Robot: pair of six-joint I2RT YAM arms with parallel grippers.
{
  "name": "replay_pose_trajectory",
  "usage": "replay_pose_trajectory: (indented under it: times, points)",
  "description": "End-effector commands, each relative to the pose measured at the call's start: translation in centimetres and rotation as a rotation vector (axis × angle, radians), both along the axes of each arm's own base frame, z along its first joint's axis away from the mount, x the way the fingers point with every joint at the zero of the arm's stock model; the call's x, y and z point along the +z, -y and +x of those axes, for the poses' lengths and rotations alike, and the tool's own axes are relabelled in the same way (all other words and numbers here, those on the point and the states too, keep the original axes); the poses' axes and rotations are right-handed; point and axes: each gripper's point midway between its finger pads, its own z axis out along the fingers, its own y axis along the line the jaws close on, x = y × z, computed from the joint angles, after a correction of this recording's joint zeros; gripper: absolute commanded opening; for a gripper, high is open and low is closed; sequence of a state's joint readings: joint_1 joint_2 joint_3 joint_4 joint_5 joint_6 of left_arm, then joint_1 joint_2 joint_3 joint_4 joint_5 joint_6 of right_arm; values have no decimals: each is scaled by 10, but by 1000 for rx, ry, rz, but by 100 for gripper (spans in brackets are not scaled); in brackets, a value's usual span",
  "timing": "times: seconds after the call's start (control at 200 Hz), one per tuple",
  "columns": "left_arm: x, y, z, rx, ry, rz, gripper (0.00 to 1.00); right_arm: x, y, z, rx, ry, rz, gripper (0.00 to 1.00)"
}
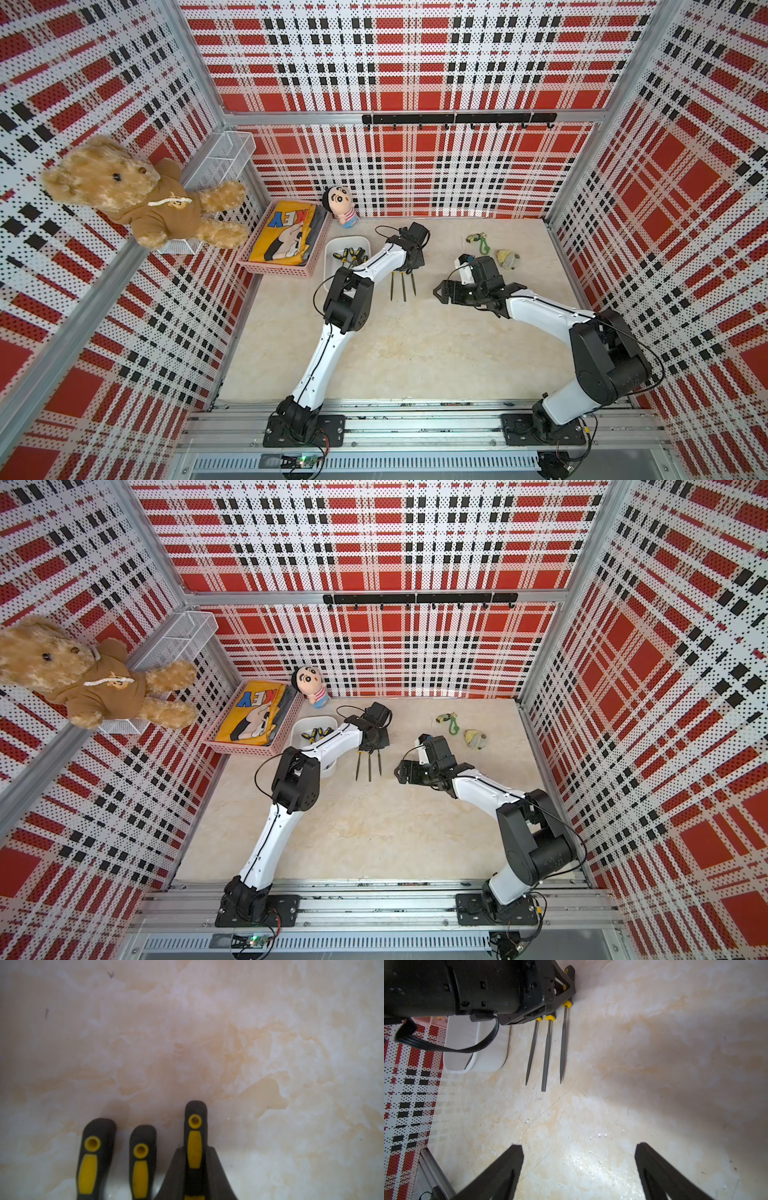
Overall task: Take the file tool out of the storage box
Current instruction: Place the file tool at the center of the board, then pick up the file tool from the storage box.
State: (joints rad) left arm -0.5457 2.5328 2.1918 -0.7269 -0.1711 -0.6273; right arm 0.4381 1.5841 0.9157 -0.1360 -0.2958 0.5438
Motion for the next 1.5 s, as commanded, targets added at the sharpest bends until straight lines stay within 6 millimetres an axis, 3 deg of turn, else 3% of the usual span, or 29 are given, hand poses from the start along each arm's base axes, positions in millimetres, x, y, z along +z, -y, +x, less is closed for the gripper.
replay_pose_trajectory:
  times: [0.0,0.256,0.476,0.651,0.747,0.827,0.887,1.037,1.087,1.102,1.142,1.298,1.493]
  points:
    - [-5,-7,-18,-13,-58,49,23,-5,-2,1,3,-7,3,92]
    - [23,-2,-10,-15,-10,15,26,-4,-4,3,7,-6,6,92]
    - [63,7,5,-32,67,-42,30,-3,-5,5,9,-4,7,92]
    - [85,1,15,-31,100,-77,33,-2,-7,5,13,-1,6,92]
    - [112,-9,17,-11,140,-82,33,-5,-9,4,16,-4,3,92]
    - [135,-38,18,44,169,-50,34,-7,-12,3,25,-9,3,92]
    - [137,-72,18,101,160,-30,34,-9,-14,2,30,-11,1,92]
    - [123,-165,17,251,108,14,34,-16,-25,-2,59,-26,3,92]
    - [119,-184,16,278,95,26,34,-19,-28,-3,66,-32,0,92]
    - [117,-204,18,314,89,26,34,-18,-30,-3,69,-32,0,92]
    - [110,-223,19,339,71,24,34,-19,-32,-3,74,-33,1,92]
    - [82,-264,16,403,2,34,34,-22,-36,-2,84,-42,1,92]
    - [46,-279,17,442,-58,59,35,-25,-37,-3,89,-51,2,92]
